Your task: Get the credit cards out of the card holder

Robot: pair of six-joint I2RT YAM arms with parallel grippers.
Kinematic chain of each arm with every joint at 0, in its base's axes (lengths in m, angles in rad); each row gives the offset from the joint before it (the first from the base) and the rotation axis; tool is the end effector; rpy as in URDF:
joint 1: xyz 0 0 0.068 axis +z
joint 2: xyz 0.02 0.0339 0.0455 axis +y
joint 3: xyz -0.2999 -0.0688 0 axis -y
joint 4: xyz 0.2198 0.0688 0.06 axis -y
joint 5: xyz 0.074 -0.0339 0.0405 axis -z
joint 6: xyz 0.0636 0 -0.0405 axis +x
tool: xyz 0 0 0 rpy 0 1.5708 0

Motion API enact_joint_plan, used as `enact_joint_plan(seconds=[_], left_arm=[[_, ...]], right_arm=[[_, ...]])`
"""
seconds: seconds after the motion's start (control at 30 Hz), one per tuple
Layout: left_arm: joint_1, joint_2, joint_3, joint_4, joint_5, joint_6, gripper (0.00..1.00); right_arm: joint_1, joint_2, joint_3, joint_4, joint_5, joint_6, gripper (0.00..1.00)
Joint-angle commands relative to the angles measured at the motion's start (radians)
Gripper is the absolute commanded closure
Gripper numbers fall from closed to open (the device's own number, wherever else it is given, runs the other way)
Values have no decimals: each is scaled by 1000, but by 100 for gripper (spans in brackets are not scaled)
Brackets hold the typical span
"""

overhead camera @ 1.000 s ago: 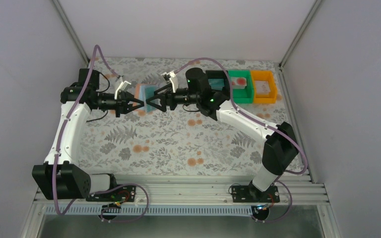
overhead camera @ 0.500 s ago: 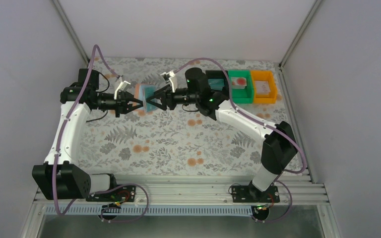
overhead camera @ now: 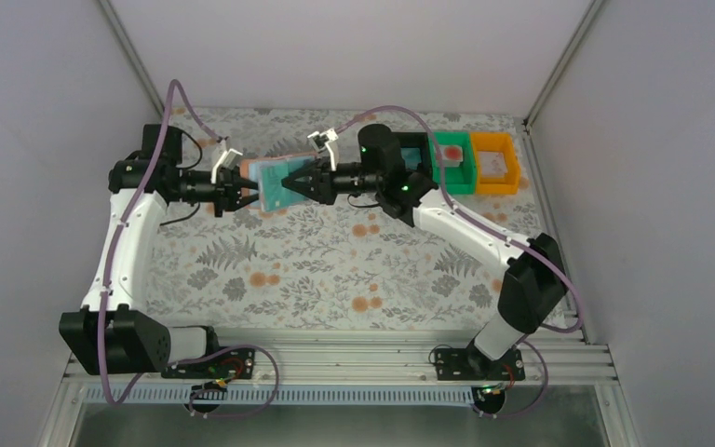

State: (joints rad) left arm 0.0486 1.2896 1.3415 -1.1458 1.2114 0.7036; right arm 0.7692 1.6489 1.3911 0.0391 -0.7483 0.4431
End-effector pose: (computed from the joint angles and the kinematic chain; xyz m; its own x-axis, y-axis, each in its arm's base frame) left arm 0.2001 -0.0499 0.3873 -0.4100 0.2079 -0.8881 0.8883 0.3117 -0.3372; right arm 0.2494 0.3016 0.3883 -0.5640 -0.1087 -0.8186 -0.8248 0.1230 0.5519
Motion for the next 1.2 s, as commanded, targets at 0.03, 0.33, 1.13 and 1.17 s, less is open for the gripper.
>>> enact_joint_plan(seconds=[0.03, 0.33, 1.13, 1.17], left_arm=[[-8, -9, 43, -83, 164, 137, 81], [-6, -8, 62, -186, 185, 259, 72], [13, 6, 69, -210, 255, 296, 68], [13, 8, 70, -211, 257, 294, 68]], right_arm=[[-14, -44, -37, 63, -37, 34, 95], [-54, -93, -61, 31, -50, -7, 96], [-88, -133, -63, 8, -167, -69, 96], [-84, -131, -61, 9, -170, -69, 96]])
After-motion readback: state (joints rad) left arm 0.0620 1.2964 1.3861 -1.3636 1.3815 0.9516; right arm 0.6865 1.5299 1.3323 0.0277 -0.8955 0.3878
